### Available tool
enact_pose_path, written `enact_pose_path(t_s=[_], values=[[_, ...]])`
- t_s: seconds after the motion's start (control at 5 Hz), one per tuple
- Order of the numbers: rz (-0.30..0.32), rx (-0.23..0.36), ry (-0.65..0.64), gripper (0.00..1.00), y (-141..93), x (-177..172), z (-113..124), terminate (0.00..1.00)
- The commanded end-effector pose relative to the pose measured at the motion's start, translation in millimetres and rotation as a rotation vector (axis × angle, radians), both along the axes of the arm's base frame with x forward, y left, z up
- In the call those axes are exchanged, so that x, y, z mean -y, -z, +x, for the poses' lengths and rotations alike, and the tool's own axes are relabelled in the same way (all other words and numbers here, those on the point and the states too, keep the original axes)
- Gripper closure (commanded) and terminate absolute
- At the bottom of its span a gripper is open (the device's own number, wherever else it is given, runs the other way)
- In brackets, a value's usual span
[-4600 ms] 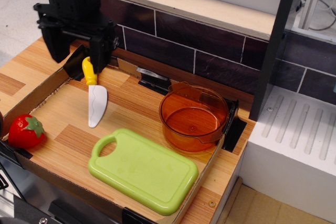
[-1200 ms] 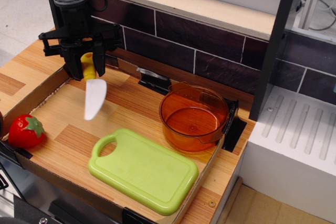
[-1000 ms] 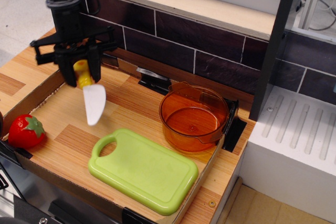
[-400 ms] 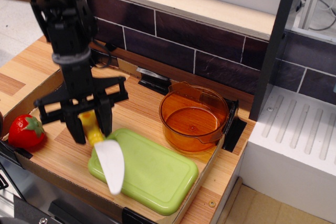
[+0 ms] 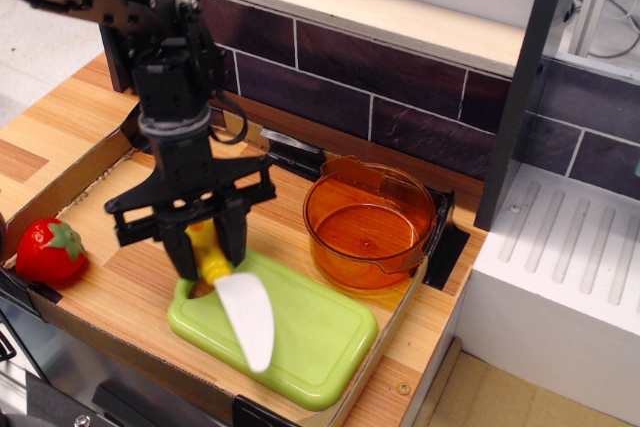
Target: Put knife on cutting board
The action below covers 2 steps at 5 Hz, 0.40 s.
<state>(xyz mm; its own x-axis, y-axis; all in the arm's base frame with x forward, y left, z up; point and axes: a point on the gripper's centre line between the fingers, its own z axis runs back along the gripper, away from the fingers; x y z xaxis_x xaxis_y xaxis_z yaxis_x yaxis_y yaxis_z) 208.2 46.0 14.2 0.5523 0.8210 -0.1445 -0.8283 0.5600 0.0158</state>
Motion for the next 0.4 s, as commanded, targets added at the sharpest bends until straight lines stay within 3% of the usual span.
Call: enact_pose_path(t_s=[0.0, 0.2], values=[[0.021, 0.003, 0.041, 0.0, -4.0, 2.9, 10.4, 0.0], [0.025, 0.046, 0.06, 0.0, -9.4, 2.9, 6.5, 0.0]])
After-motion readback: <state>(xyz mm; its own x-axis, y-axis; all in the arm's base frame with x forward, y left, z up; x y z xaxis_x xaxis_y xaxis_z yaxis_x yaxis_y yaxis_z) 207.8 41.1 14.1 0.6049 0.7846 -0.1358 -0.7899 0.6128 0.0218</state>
